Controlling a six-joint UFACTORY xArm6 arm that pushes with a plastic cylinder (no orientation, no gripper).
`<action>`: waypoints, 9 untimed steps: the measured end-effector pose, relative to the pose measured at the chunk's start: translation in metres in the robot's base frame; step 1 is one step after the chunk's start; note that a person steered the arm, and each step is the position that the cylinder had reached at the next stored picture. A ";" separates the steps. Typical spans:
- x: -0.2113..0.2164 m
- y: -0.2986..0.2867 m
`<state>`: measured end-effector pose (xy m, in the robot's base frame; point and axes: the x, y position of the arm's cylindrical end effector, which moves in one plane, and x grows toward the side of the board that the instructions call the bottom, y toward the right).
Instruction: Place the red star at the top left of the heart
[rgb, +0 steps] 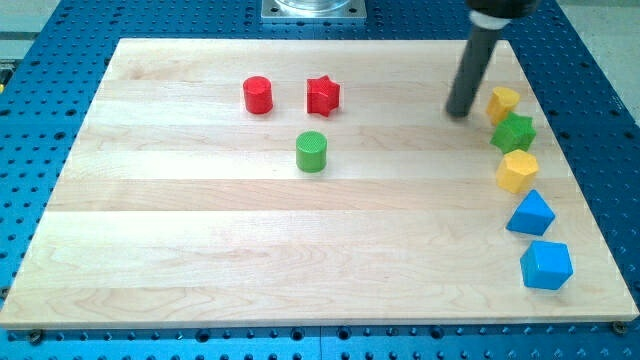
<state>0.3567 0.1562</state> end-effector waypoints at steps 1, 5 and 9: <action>0.029 -0.112; -0.062 -0.095; -0.033 -0.012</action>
<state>0.3238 0.1443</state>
